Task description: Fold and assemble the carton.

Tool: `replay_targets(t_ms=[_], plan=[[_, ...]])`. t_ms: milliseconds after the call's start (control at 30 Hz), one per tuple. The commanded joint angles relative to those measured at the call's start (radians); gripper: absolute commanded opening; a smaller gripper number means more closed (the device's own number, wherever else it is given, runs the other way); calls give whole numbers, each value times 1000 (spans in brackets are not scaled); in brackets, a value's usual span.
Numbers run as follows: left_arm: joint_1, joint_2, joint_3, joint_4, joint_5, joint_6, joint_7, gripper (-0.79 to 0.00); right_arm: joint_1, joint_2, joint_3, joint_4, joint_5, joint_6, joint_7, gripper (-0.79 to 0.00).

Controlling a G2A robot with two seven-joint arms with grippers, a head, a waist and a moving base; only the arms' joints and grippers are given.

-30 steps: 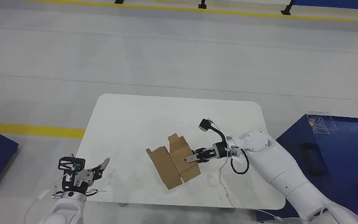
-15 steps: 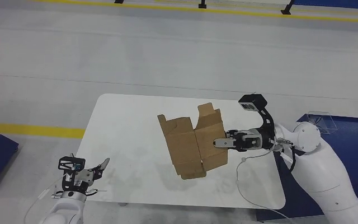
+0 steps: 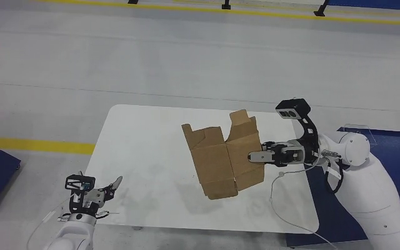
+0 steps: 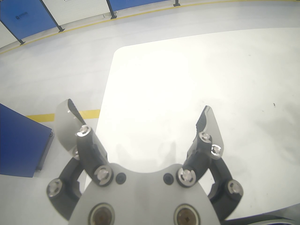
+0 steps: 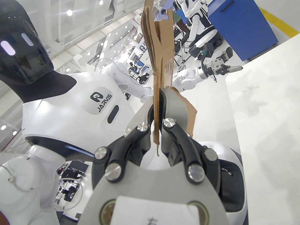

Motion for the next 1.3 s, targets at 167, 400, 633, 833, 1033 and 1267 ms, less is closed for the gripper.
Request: replay_targets(t_ms=[167, 400, 633, 833, 1033, 1267], plan=[[0, 0, 0, 0, 0, 0, 0, 0, 0, 0, 0, 0, 0, 0, 0, -785], [0, 0, 0, 0, 0, 0, 0, 0, 0, 0, 0, 0, 0, 0, 0, -785], [0, 0, 0, 0, 0, 0, 0, 0, -13, -1, 12, -13, -4, -6, -42, -785], [0, 0, 0, 0, 0, 0, 0, 0, -64, -12, 61, -4, 462, 127, 59, -785], [0, 0, 0, 0, 0, 0, 0, 0, -73, -55, -5, 52, 1009, 470, 169, -785], [0, 0, 0, 0, 0, 0, 0, 0, -90, -116, -215, 58, 1353, 878, 32, -785]])
